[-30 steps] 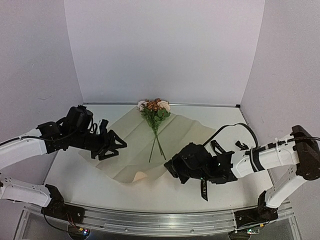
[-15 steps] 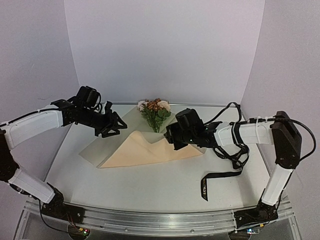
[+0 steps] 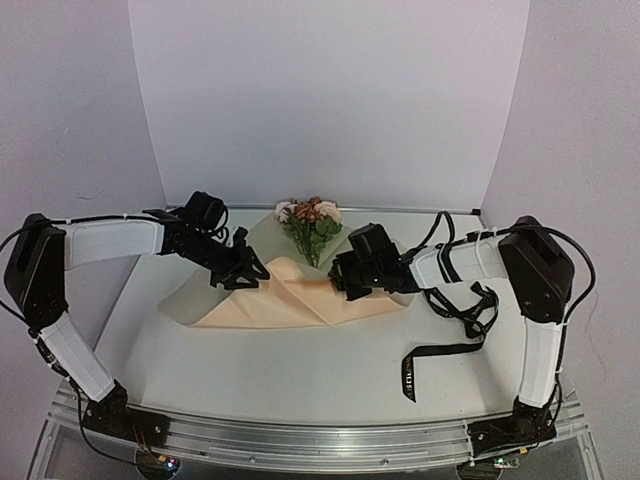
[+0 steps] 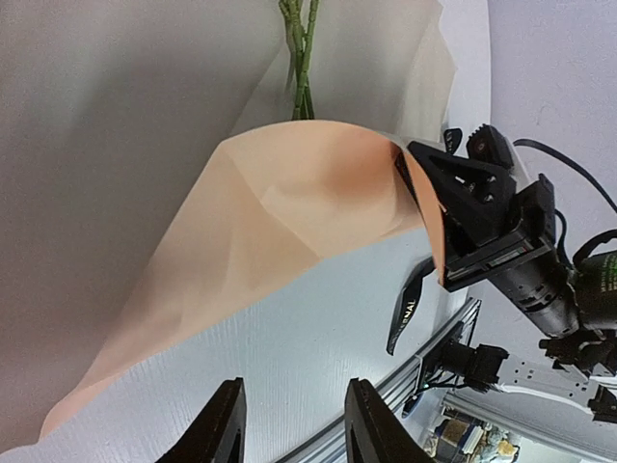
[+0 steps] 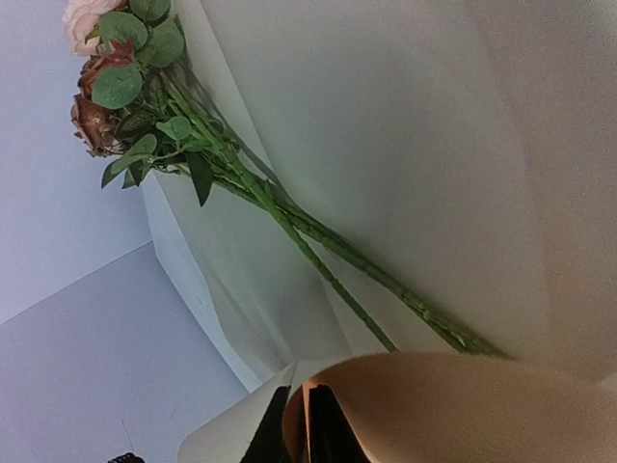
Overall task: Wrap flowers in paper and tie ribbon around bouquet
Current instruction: Fold the bottom corner of the flattened wrapping paper at the center of the board, then press the fold line of the 1/4-folded wrapping paper.
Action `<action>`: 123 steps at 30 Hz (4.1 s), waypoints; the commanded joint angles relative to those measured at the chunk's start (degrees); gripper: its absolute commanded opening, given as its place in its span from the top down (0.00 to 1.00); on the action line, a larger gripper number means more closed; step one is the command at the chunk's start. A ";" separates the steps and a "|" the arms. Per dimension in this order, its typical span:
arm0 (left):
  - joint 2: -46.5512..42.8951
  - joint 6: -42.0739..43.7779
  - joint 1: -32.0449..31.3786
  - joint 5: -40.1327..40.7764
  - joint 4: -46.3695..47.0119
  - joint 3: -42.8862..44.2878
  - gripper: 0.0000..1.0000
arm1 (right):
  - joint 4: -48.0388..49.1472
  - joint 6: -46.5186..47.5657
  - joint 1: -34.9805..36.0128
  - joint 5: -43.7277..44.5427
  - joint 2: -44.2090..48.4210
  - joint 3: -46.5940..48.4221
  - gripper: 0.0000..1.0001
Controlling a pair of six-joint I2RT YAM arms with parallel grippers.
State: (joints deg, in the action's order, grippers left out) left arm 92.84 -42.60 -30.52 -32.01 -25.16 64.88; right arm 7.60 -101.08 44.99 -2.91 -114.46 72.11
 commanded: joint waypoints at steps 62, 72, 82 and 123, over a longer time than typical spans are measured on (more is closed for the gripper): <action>26.36 6.63 3.45 -2.46 0.13 18.23 0.68 | -39.72 66.66 5.86 19.65 10.94 0.73 0.05; 25.72 5.85 3.45 -2.97 0.81 17.67 0.68 | -37.04 79.13 -2.18 11.26 4.37 6.81 0.02; 25.70 5.45 3.45 -3.03 0.74 17.93 0.68 | -35.56 76.03 -3.76 4.57 0.43 6.65 0.02; 22.10 4.33 4.24 0.79 3.50 14.29 0.68 | -41.24 66.35 6.65 13.33 -2.33 14.93 0.17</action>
State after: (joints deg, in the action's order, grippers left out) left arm 117.67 -40.21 -26.57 -29.94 -22.96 75.67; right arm -33.70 -33.65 51.75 7.59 -112.10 82.59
